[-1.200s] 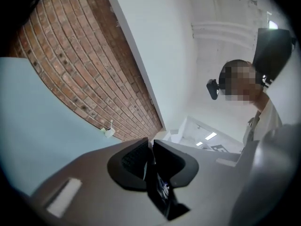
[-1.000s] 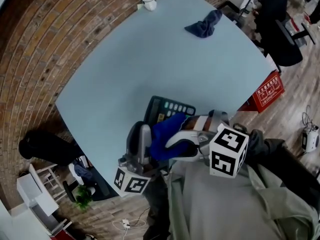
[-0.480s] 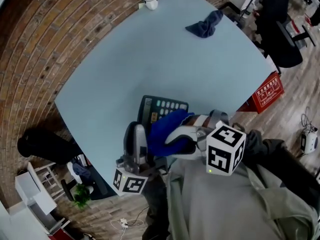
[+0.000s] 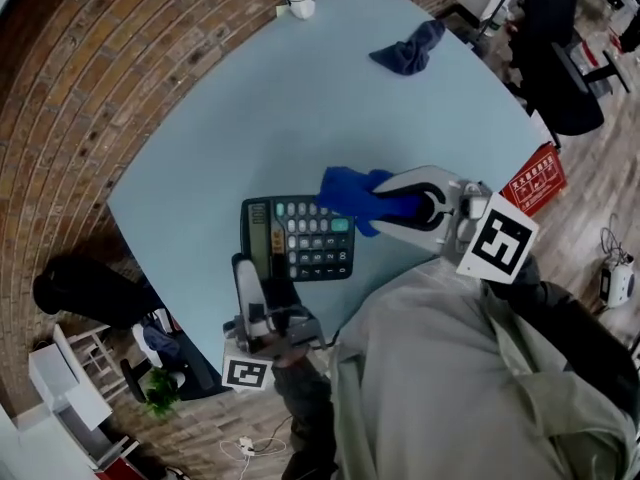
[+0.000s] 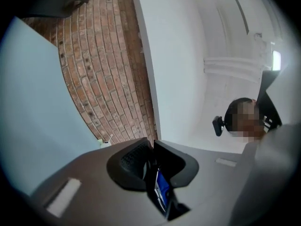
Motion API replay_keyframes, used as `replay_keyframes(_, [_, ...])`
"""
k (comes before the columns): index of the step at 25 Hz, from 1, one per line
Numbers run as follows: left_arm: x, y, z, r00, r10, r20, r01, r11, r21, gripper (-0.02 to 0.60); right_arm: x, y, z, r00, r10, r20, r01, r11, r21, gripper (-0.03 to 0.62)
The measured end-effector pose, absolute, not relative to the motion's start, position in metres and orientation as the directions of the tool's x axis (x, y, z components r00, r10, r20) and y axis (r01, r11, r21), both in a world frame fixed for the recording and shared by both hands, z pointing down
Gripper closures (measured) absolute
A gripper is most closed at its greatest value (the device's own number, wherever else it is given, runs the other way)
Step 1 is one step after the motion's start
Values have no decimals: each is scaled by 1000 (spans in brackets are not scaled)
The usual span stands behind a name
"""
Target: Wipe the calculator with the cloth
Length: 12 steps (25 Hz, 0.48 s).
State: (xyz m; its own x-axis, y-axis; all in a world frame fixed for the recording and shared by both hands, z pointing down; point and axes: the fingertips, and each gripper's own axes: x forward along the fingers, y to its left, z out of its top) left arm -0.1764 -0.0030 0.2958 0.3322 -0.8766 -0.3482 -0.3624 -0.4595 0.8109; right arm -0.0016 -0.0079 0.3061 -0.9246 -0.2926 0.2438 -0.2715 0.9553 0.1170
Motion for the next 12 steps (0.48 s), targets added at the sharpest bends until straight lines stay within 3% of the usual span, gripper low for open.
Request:
replay_keyframes(2, [-178, -4, 296, 299, -879, -372, -307, -458, 834, 540, -5, 6, 303, -953, -239, 184, -246, 969, -17, 500])
replay_keyframes(6, [-181, -6, 299, 255, -881, -399, -228, -456, 860, 540, -30, 78, 313, -981, 83, 178, 73, 995, -61, 500])
replay_keyframes(8, [-182, -4, 299, 246, -881, -403, -210, -455, 865, 540, -35, 94, 317, -967, 159, 200, 155, 987, -32, 500])
replay_keyframes(10, [-184, -3, 299, 224, -884, -410, -187, -452, 872, 540, -28, 80, 317, -971, 91, 222, 101, 994, 35, 500])
replay_keyframes(12, [-187, -2, 300, 196, -891, -411, -165, -443, 881, 540, -12, 49, 311, -977, -65, 203, -48, 995, 91, 500])
